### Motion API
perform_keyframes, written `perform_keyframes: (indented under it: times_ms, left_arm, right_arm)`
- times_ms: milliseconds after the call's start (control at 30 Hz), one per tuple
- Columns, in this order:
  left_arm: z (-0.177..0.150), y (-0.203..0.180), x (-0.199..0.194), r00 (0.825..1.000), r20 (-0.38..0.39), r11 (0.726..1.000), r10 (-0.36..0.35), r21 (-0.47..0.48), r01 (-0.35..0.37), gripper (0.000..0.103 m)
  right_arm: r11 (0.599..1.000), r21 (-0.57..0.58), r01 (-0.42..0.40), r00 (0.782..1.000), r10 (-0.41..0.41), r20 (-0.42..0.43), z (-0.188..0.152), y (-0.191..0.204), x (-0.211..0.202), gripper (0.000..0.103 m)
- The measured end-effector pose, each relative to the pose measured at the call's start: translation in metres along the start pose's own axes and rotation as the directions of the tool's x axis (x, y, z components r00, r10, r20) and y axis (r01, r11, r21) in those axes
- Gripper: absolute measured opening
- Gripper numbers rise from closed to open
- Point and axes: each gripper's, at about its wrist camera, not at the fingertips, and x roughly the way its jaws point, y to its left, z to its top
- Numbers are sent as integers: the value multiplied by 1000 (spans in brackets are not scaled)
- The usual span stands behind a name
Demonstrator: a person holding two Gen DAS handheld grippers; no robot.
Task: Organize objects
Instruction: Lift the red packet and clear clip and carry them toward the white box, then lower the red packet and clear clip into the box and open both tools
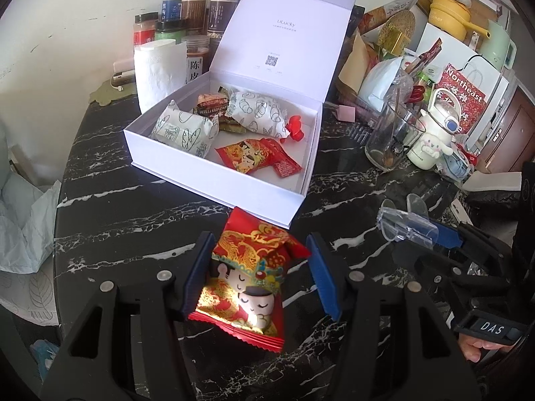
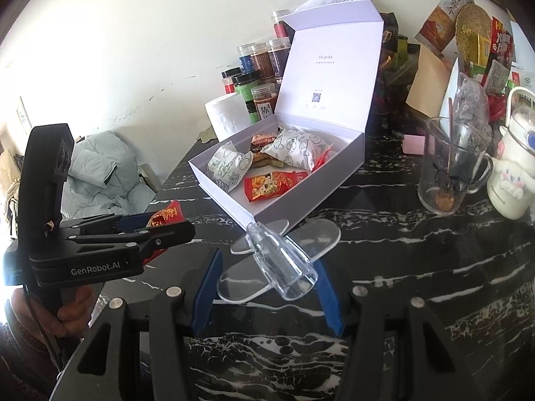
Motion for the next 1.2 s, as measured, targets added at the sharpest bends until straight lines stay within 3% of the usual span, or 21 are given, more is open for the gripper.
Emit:
perform_keyframes:
  times_ms: [367,500,1200]
  left_arm:
    - [40,1,-7,998,57,999,22,34,-24,55]
    - [54,3,-5,997,73,999,25,40,-28,55]
    - [113,15,37,997,73,996,40,72,-46,55]
  right_arm:
    - [997,-77,30,999,-27,38,40,7,-2,55]
    - [996,-87,1,999,2,34,53,6,2,55]
    - [990,-136,26,999,-20,46,114,-12,51,55]
